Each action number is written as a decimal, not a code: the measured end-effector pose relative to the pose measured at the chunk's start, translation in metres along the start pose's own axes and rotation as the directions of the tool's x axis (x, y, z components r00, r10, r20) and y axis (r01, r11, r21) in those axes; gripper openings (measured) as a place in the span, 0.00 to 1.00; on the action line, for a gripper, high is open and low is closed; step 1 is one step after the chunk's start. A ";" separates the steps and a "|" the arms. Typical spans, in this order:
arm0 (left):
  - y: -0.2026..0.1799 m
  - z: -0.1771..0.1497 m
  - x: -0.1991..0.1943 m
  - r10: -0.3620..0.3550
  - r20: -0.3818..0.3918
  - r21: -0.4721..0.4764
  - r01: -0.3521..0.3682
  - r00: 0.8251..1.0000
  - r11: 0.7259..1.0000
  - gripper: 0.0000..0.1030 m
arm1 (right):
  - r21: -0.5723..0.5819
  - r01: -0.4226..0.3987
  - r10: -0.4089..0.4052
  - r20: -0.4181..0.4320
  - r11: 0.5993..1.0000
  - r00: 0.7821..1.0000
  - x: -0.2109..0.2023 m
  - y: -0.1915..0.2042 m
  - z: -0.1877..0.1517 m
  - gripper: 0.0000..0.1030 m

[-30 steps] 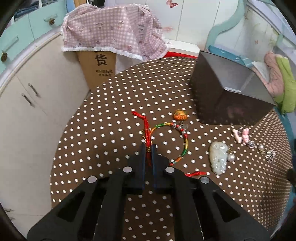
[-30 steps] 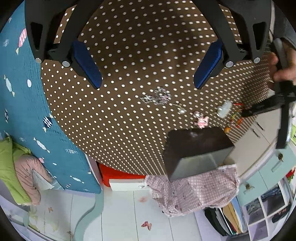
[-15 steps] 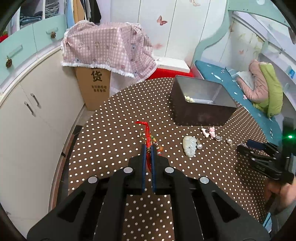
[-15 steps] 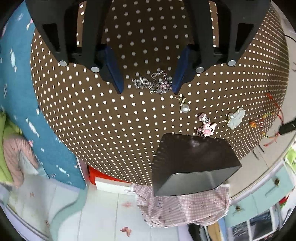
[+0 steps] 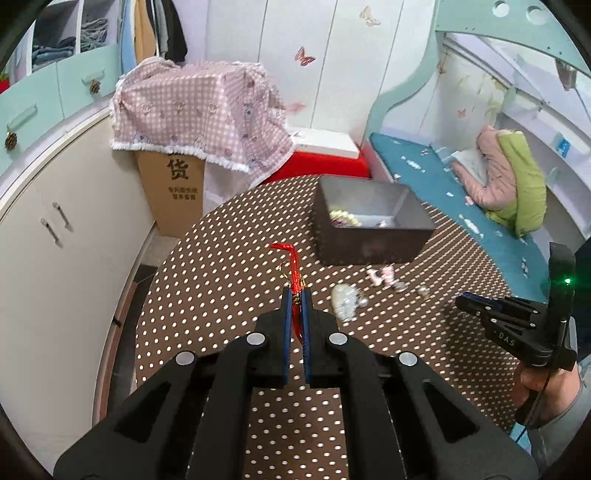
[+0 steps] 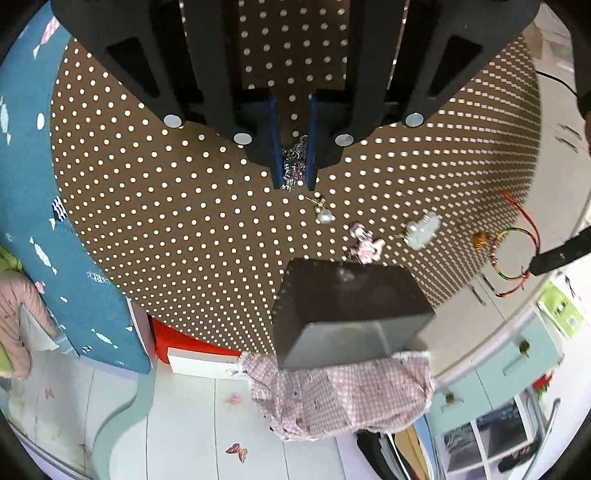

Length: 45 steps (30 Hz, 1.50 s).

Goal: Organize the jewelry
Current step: 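Carry both items into the grey box and open both tools, then withdraw both tools back over the table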

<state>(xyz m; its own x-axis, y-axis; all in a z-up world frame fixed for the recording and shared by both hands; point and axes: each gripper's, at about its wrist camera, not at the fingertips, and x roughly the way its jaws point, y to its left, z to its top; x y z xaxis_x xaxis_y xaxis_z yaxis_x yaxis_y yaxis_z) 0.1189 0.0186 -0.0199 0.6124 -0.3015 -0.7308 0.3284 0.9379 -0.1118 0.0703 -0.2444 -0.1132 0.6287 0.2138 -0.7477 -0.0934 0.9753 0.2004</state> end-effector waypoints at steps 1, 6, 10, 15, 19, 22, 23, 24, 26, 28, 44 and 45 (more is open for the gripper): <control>-0.001 0.002 -0.003 -0.008 0.007 0.001 0.008 1.000 1.000 0.05 | 0.002 -0.005 0.005 0.006 1.000 1.000 -0.004 0.000 0.003 0.10; -0.015 0.023 -0.023 -0.062 0.062 0.018 0.061 0.996 0.998 0.05 | -0.018 -0.038 0.039 0.061 0.999 0.997 -0.031 0.015 0.024 0.10; -0.031 0.048 -0.031 -0.089 0.101 0.049 0.084 0.991 0.995 0.04 | -0.041 -0.071 0.075 0.115 0.997 0.991 -0.047 0.030 0.056 0.10; -0.053 0.088 -0.022 -0.133 0.120 0.081 0.123 0.984 0.989 0.05 | -0.051 -0.076 0.083 0.155 0.996 0.984 -0.047 0.039 0.101 0.10; -0.065 0.114 0.006 -0.136 0.098 0.095 0.127 0.986 0.987 0.05 | -0.035 -0.070 0.074 0.126 0.997 0.989 -0.028 0.037 0.129 0.10; -0.065 0.127 0.036 -0.133 0.063 0.077 0.128 0.989 0.989 0.05 | -0.026 -0.057 0.059 0.086 0.998 0.995 -0.009 0.034 0.139 0.10; -0.063 0.130 0.046 -0.132 0.048 0.066 0.129 0.990 0.989 0.05 | -0.022 -0.054 0.055 0.071 0.998 0.996 -0.001 0.032 0.142 0.10; -0.061 0.134 0.057 -0.131 0.031 0.052 0.129 0.991 0.990 0.05 | -0.019 -0.050 0.052 0.061 0.999 0.997 0.003 0.031 0.144 0.10; -0.058 0.137 0.071 -0.136 0.009 0.043 0.136 0.991 0.990 0.05 | -0.014 -0.039 0.039 0.041 0.999 0.998 0.014 0.028 0.147 0.10; -0.057 0.137 0.079 -0.132 -0.002 0.043 0.132 0.991 0.990 0.05 | -0.013 -0.035 0.035 0.023 0.999 0.999 0.021 0.027 0.149 0.11; -0.037 0.111 0.048 0.010 0.104 0.031 -0.013 0.994 0.999 0.92 | 0.135 0.034 -0.051 0.124 0.990 0.991 0.006 -0.004 0.120 0.94; -0.037 0.109 0.042 0.019 0.114 0.029 -0.022 0.993 0.999 0.92 | 0.140 0.041 -0.059 0.133 0.989 0.989 -0.001 -0.005 0.117 0.94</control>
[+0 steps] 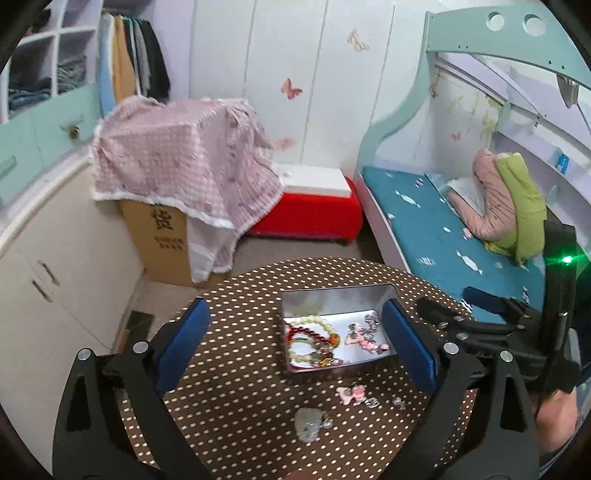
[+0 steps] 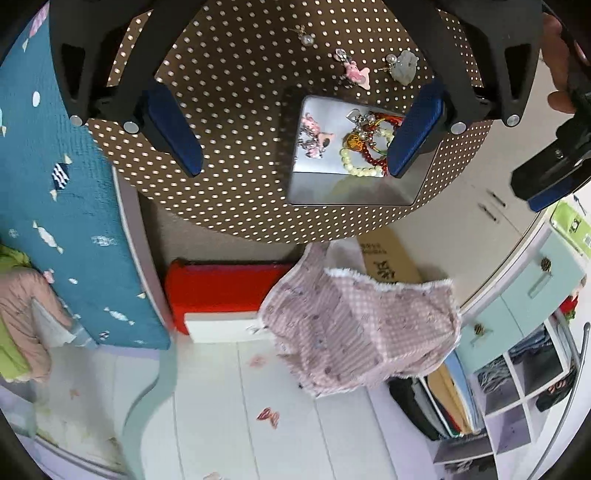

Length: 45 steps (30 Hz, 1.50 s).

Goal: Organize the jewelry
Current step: 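Withdraw both tools back over the table, then grasp the white jade pendant with the left tool while the right tool grasps a pearl earring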

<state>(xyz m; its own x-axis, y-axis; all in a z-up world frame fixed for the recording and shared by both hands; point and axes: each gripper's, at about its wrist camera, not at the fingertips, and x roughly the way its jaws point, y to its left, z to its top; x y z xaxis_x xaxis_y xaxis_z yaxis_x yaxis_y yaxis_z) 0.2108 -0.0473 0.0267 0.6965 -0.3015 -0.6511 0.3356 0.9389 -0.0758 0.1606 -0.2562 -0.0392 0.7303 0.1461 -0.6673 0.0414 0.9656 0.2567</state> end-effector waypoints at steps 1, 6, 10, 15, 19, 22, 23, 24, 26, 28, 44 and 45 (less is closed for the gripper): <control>0.000 -0.003 -0.007 0.005 0.011 -0.001 -0.005 1.000 1.000 0.92 | 0.003 0.007 -0.007 0.008 1.000 1.000 -0.005 0.000 -0.001 0.94; 0.010 -0.019 -0.035 0.037 0.044 -0.008 -0.036 0.998 0.999 0.93 | -0.003 0.023 -0.023 0.056 1.000 0.998 -0.038 0.002 -0.011 0.93; 0.017 -0.039 -0.054 0.079 0.052 -0.013 -0.078 0.996 0.997 0.93 | -0.009 0.044 -0.043 0.077 0.999 0.996 -0.060 0.003 -0.024 0.94; 0.018 -0.063 -0.068 0.091 0.046 -0.012 -0.091 0.995 0.996 0.93 | -0.011 0.073 -0.072 0.078 0.997 0.994 -0.083 0.002 -0.048 0.94; 0.013 -0.083 -0.071 0.103 0.034 0.007 -0.104 0.994 0.995 0.93 | -0.034 0.104 -0.102 0.048 0.994 0.994 -0.086 0.003 -0.070 0.94; 0.008 -0.100 -0.068 0.115 0.017 0.036 -0.115 0.993 0.993 0.93 | -0.051 0.097 -0.096 0.018 0.994 0.995 -0.081 0.005 -0.085 0.94; 0.007 -0.105 -0.066 0.115 0.009 0.040 -0.115 0.993 0.993 0.93 | -0.055 0.086 -0.086 0.005 0.995 0.996 -0.078 0.006 -0.090 0.94; 0.006 -0.111 -0.063 0.112 -0.007 0.042 -0.112 0.994 0.993 0.93 | -0.055 0.080 -0.080 -0.009 0.995 0.997 -0.074 0.007 -0.094 0.94; 0.004 -0.120 -0.056 0.112 -0.030 0.040 -0.110 0.993 0.993 0.93 | -0.057 0.073 -0.075 -0.028 0.996 0.997 -0.067 0.008 -0.099 0.94; 0.004 -0.126 -0.048 0.114 -0.051 0.038 -0.112 0.992 0.993 0.93 | -0.065 0.070 -0.073 -0.040 0.995 0.997 -0.061 0.009 -0.102 0.94; 0.005 -0.143 0.043 0.107 -0.214 0.095 -0.089 0.971 0.991 0.93 | -0.111 0.061 -0.073 -0.110 0.992 0.991 -0.013 0.011 -0.111 0.93; 0.004 -0.144 0.050 0.113 -0.223 0.106 -0.091 0.968 0.990 0.93 | -0.115 0.061 -0.074 -0.113 0.992 0.991 -0.011 0.011 -0.110 0.93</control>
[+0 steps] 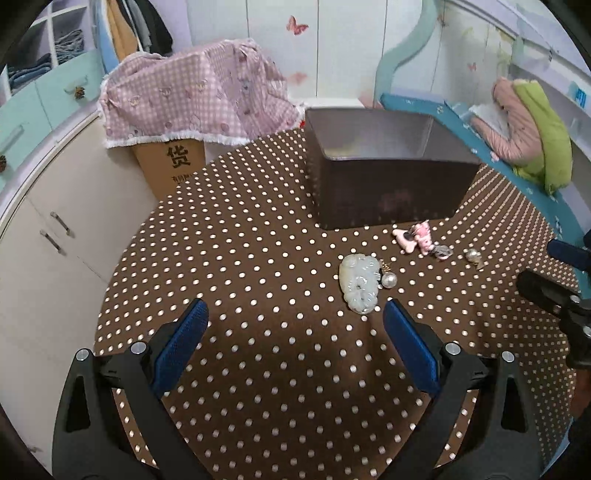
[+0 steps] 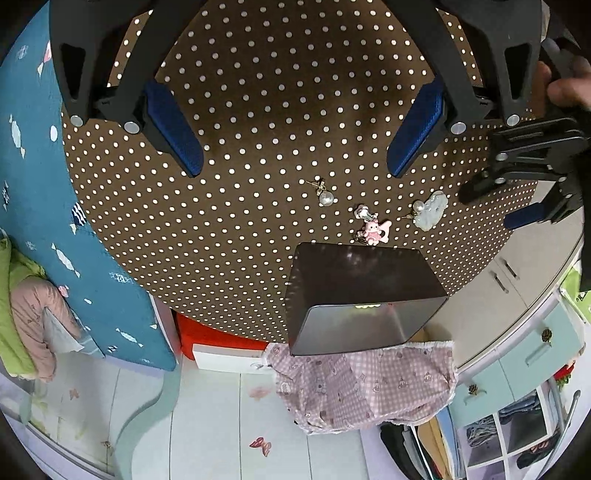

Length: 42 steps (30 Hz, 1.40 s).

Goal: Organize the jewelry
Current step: 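Grasp the white jade pendant with the left tool while the right tool grasps a pearl earring, then lift both held items and carry them over the grey box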

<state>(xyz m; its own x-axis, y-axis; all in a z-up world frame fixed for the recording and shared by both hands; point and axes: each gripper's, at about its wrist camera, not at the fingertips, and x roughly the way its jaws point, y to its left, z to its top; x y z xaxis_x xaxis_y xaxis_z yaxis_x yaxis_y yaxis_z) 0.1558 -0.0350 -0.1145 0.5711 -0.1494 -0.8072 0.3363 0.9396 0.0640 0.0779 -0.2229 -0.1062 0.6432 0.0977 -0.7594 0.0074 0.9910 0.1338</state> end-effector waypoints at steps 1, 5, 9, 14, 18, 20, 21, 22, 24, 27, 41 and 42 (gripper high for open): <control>-0.001 0.001 0.004 -0.001 -0.007 0.006 0.001 1.000 1.000 0.92 | -0.003 0.001 -0.001 -0.003 1.000 1.000 0.002 0.000 0.000 0.93; -0.003 0.004 0.020 -0.009 -0.033 0.019 0.009 0.999 1.000 0.92 | -0.013 -0.001 0.001 -0.019 1.000 1.000 0.011 0.001 0.002 0.91; -0.003 0.008 0.029 -0.029 -0.046 0.022 0.030 0.999 0.999 0.91 | -0.019 -0.002 0.001 -0.023 1.000 1.000 0.016 0.003 0.004 0.88; -0.003 0.014 0.036 -0.070 -0.042 0.015 0.070 0.997 0.997 0.72 | -0.031 -0.005 0.004 -0.026 1.000 1.000 0.022 0.007 0.008 0.86; -0.003 0.019 0.036 -0.086 -0.036 0.025 0.087 0.996 0.996 0.42 | -0.055 -0.007 0.005 -0.033 0.998 0.999 0.028 0.012 0.010 0.75; -0.001 0.020 0.035 -0.094 -0.035 0.023 0.094 0.995 0.995 0.24 | -0.056 -0.012 0.010 -0.036 0.998 0.999 0.031 0.012 0.011 0.74; 0.002 0.021 0.035 -0.103 -0.037 0.015 0.104 0.994 0.994 0.23 | -0.061 -0.016 0.014 -0.036 0.998 0.999 0.032 0.012 0.011 0.71; 0.004 0.021 0.035 -0.113 -0.038 0.007 0.113 0.993 0.994 0.23 | -0.064 -0.018 0.016 -0.037 0.998 0.999 0.034 0.013 0.012 0.69; 0.007 0.021 0.035 -0.122 -0.040 0.003 0.122 0.992 0.993 0.23 | -0.071 -0.023 0.020 -0.045 0.997 0.999 0.038 0.013 0.013 0.61; 0.005 0.021 0.035 -0.116 -0.039 0.006 0.116 0.992 0.993 0.23 | -0.089 -0.018 0.014 -0.048 0.996 0.999 0.044 0.017 0.013 0.51; 0.013 0.013 0.024 -0.133 -0.028 -0.032 0.132 0.991 0.991 0.22 | -0.120 -0.025 0.022 -0.024 0.992 0.999 0.041 0.009 0.008 0.10; 0.015 0.013 0.022 -0.135 -0.026 -0.036 0.134 0.990 0.990 0.22 | -0.113 -0.031 0.028 -0.026 0.993 0.999 0.040 0.007 0.007 0.09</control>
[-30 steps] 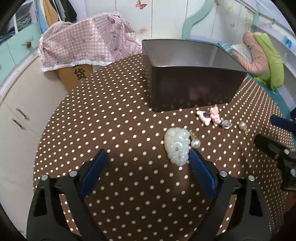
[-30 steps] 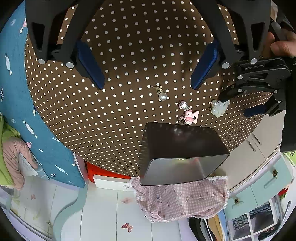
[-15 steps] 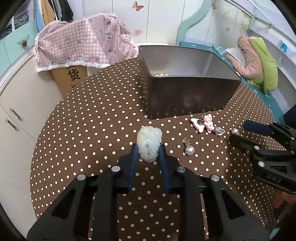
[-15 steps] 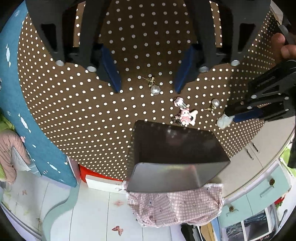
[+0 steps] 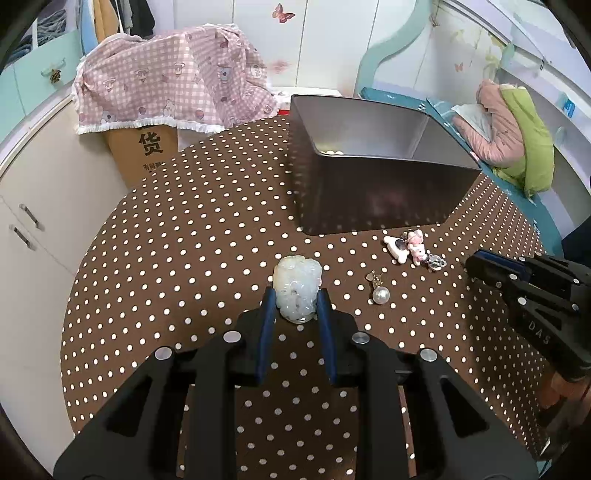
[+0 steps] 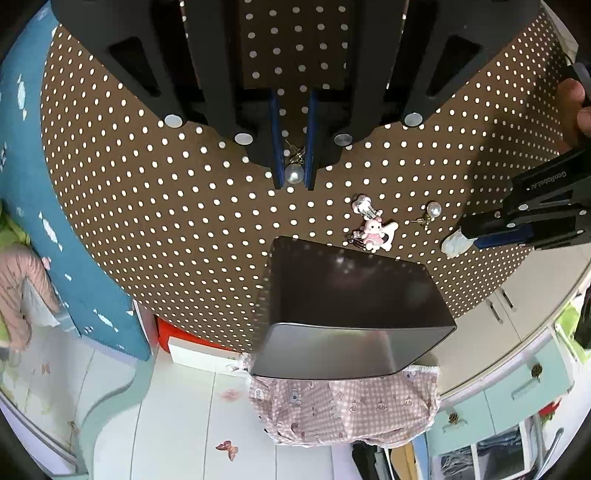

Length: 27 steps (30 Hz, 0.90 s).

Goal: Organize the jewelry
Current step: 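Lift both held items and carry them over the grey box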

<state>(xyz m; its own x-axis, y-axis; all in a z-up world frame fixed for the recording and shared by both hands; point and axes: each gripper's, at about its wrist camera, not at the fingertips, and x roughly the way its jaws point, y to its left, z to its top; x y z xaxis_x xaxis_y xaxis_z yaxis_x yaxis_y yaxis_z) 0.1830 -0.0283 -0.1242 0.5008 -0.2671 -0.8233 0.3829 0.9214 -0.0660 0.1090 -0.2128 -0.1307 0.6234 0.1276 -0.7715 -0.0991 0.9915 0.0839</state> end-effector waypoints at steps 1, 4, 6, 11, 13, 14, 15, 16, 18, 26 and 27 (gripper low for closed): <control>0.001 -0.001 -0.001 -0.003 0.001 -0.003 0.003 1.000 1.000 0.22 | 0.001 -0.002 0.002 0.001 1.000 1.000 -0.001 0.000 0.000 0.10; 0.005 -0.004 -0.006 -0.013 0.008 -0.019 0.013 1.000 1.000 0.22 | 0.008 -0.016 0.015 0.003 1.000 1.000 -0.005 0.000 0.000 0.10; 0.007 -0.005 -0.008 -0.019 0.007 -0.031 0.020 1.000 0.999 0.22 | 0.025 -0.037 0.037 0.005 0.999 0.999 -0.009 -0.003 -0.001 0.09; 0.008 -0.006 -0.020 -0.021 0.023 -0.032 0.021 1.000 0.999 0.22 | 0.063 -0.091 0.090 0.009 0.994 0.996 -0.017 -0.003 -0.001 0.09; 0.007 -0.006 -0.024 -0.022 0.030 -0.029 0.023 0.999 0.999 0.22 | 0.070 -0.105 0.104 0.015 0.992 0.994 -0.021 -0.004 0.000 0.09; 0.007 -0.006 -0.026 -0.023 0.033 -0.028 0.024 0.999 0.999 0.22 | 0.069 -0.106 0.105 0.017 0.992 0.994 -0.023 -0.004 0.000 0.09; 0.007 -0.006 -0.027 -0.022 0.034 -0.028 0.023 0.999 0.999 0.22 | 0.068 -0.109 0.108 0.019 0.992 0.994 -0.025 -0.003 0.001 0.09; 0.006 -0.007 -0.027 -0.021 0.035 -0.028 0.022 0.999 0.999 0.22 | 0.067 -0.112 0.111 0.020 0.992 0.994 -0.027 -0.002 0.002 0.09; 0.006 -0.007 -0.027 -0.021 0.033 -0.029 0.022 0.999 0.999 0.22 | 0.060 -0.109 0.108 0.020 0.992 0.994 -0.029 0.000 0.003 0.09; 0.008 -0.005 -0.032 -0.029 0.048 -0.026 0.030 0.998 0.999 0.22 | 0.043 -0.112 0.111 0.024 0.993 0.993 -0.034 0.008 0.004 0.09; 0.009 -0.004 -0.034 -0.032 0.050 -0.026 0.033 0.998 0.999 0.22 | 0.041 -0.114 0.113 0.026 0.993 0.993 -0.035 0.009 0.005 0.09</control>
<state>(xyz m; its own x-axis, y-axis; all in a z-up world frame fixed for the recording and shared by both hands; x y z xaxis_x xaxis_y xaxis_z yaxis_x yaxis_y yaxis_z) 0.1665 -0.0102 -0.0994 0.5268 -0.3103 -0.7913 0.3792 0.9190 -0.1079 0.0900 -0.2081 -0.1002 0.6279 0.2391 -0.7407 -0.1376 0.9708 0.1967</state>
